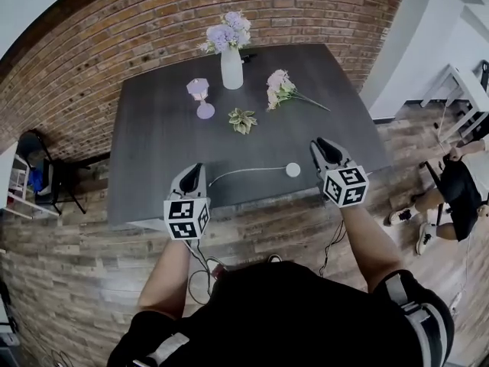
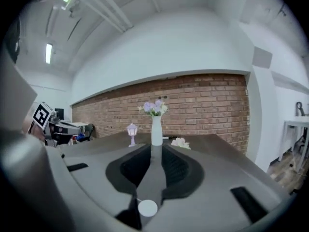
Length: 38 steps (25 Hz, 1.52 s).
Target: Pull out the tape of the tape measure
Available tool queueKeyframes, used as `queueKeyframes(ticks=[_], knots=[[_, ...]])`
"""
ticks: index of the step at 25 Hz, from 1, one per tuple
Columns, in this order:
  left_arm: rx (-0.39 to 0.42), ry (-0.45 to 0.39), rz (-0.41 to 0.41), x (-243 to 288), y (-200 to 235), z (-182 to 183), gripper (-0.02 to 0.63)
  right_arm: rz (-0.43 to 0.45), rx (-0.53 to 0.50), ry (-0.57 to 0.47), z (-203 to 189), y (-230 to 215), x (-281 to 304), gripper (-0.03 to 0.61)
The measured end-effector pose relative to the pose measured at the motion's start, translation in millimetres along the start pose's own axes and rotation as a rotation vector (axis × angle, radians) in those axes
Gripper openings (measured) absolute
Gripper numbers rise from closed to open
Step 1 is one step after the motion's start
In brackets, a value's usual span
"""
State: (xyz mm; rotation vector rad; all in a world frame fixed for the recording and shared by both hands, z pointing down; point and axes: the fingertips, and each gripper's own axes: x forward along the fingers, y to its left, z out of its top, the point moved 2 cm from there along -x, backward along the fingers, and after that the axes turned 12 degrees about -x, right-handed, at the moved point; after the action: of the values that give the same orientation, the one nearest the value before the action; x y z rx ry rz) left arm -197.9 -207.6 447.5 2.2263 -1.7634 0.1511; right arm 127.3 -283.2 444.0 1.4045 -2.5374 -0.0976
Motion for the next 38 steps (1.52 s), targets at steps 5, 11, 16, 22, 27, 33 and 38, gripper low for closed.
queueKeyframes(ticks=[5, 11, 16, 22, 27, 33, 38], knots=[[0.052, -0.077, -0.03, -14.3, -28.2, 18.0, 0.009, 0.001, -0.029, -0.106, 39.1, 6.8, -26.3, -0.002], [0.042, -0.093, -0.016, -28.8, -37.8, 22.9, 0.009, 0.039, -0.014, -0.19, 70.9, 16.0, -54.2, -0.003], [0.031, -0.124, -0.018, -35.2, -47.9, 30.5, 0.009, 0.057, -0.028, -0.22, 85.4, 15.1, -66.8, -0.004], [0.038, -0.126, -0.031, -38.0, -54.6, 29.8, 0.009, 0.042, -0.031, -0.194, 81.0, 9.9, -68.1, -0.005], [0.046, -0.12, -0.022, -38.9, -48.5, 32.0, 0.009, 0.043, -0.016, -0.181, 76.3, 10.4, -65.1, -0.005], [0.05, -0.106, -0.011, -40.4, -41.6, 30.6, 0.009, 0.045, 0.005, -0.176, 72.9, 13.5, -61.9, -0.005], [0.053, -0.107, -0.008, -41.4, -36.3, 32.6, 0.009, 0.047, 0.006, -0.166, 70.2, 17.5, -59.3, -0.005]])
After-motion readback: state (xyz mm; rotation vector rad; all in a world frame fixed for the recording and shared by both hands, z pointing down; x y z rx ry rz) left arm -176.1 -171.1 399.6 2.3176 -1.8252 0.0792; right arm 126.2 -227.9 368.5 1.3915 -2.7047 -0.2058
